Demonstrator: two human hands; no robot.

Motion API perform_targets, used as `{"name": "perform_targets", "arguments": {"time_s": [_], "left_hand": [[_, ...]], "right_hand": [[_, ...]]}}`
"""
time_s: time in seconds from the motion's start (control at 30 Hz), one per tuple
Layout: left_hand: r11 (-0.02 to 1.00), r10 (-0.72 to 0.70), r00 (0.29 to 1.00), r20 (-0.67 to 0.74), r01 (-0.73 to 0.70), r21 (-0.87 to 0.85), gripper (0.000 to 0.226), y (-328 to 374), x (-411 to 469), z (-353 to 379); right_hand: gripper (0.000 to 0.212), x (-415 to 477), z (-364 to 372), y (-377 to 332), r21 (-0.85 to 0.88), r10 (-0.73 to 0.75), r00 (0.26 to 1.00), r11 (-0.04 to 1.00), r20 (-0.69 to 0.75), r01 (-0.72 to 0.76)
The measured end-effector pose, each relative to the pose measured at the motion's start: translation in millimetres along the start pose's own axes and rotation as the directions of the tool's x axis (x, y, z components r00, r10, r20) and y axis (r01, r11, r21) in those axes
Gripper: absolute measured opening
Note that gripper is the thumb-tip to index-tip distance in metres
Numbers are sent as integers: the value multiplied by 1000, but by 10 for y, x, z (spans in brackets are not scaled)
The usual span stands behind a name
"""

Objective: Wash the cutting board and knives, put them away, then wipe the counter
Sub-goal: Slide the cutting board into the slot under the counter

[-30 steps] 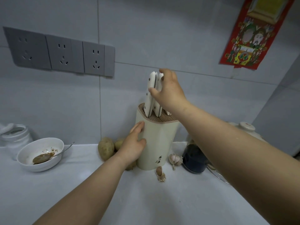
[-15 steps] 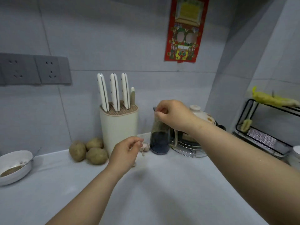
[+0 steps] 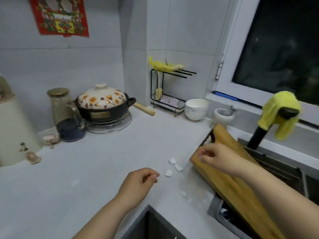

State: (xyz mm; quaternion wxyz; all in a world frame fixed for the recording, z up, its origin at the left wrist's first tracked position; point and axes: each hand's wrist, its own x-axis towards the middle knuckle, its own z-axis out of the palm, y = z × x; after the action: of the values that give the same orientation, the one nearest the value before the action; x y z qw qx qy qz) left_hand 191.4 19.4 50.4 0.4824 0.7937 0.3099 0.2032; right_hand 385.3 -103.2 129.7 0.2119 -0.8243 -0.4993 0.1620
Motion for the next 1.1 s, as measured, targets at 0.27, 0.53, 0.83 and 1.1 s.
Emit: {"name": "perform_targets", "arguments": {"time_s": [0.27, 0.53, 0.83, 1.1], "left_hand": [[999, -27, 982, 185, 19, 46, 32, 174, -57, 1133], [992, 7, 984, 176, -28, 120, 27, 226, 25, 1483], [960, 50, 990, 133, -84, 265, 9, 302, 361, 1667], [981, -193, 978, -80, 193, -5, 38, 403, 757, 1507]], "right_hand": [[14, -1068, 34, 1441, 123, 410, 910, 908, -69, -400], [28, -1271, 484, 2008, 47, 565, 810, 824, -156, -565], [39, -1213, 892, 2166, 203, 669, 737, 738, -93, -644], [43, -1173, 930, 2243, 233, 659, 746, 744, -100, -626]]}}
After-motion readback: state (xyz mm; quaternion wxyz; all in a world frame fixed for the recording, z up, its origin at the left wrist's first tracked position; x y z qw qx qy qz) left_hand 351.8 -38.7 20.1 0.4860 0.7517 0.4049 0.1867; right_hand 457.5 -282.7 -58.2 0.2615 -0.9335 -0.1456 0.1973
